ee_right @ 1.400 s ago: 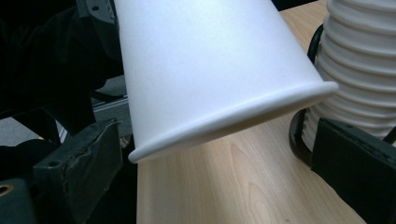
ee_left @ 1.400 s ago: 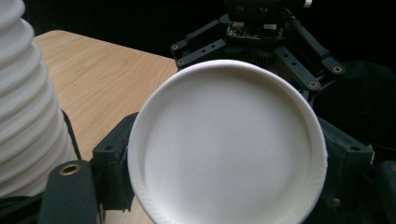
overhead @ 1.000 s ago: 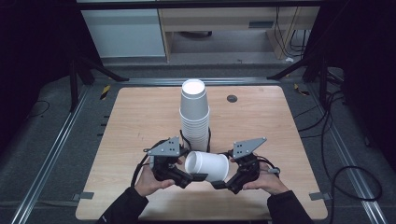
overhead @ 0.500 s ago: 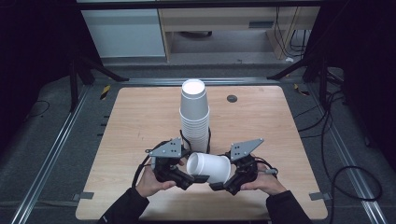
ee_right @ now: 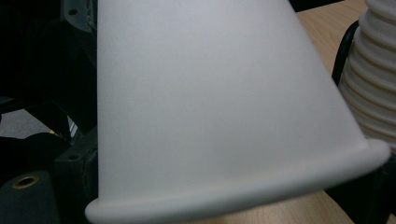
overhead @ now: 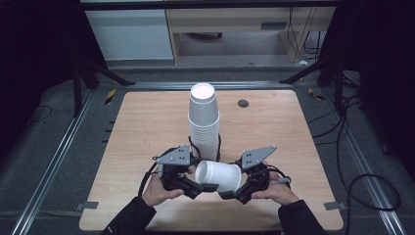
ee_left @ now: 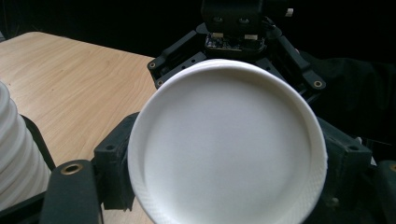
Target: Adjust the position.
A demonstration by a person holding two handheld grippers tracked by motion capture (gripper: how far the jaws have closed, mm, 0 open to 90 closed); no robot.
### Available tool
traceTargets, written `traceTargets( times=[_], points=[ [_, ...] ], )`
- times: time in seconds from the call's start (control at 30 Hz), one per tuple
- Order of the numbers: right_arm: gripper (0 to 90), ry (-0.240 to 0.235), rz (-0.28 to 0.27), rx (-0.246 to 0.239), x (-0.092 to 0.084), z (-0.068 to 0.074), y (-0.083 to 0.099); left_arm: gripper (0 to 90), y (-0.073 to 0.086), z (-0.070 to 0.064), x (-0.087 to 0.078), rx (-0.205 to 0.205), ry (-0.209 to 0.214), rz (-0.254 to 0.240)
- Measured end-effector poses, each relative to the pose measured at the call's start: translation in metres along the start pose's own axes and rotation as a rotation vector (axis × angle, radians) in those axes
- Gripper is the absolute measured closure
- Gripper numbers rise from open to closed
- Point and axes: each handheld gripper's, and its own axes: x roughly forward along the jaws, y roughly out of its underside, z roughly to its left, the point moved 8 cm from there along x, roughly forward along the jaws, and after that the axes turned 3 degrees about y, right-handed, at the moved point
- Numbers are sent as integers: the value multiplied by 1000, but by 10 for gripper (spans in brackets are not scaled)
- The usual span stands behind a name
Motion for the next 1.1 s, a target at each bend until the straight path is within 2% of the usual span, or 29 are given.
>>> traceTargets(
  times=[0.87, 1.1],
  points=[
    [115, -10, -1, 16, -1, 1, 1, 221, 0, 0, 0, -6, 8, 0],
    [113, -8, 5, 17, -4, -1, 2, 201, -2, 1, -8, -15, 1, -1]
  ],
)
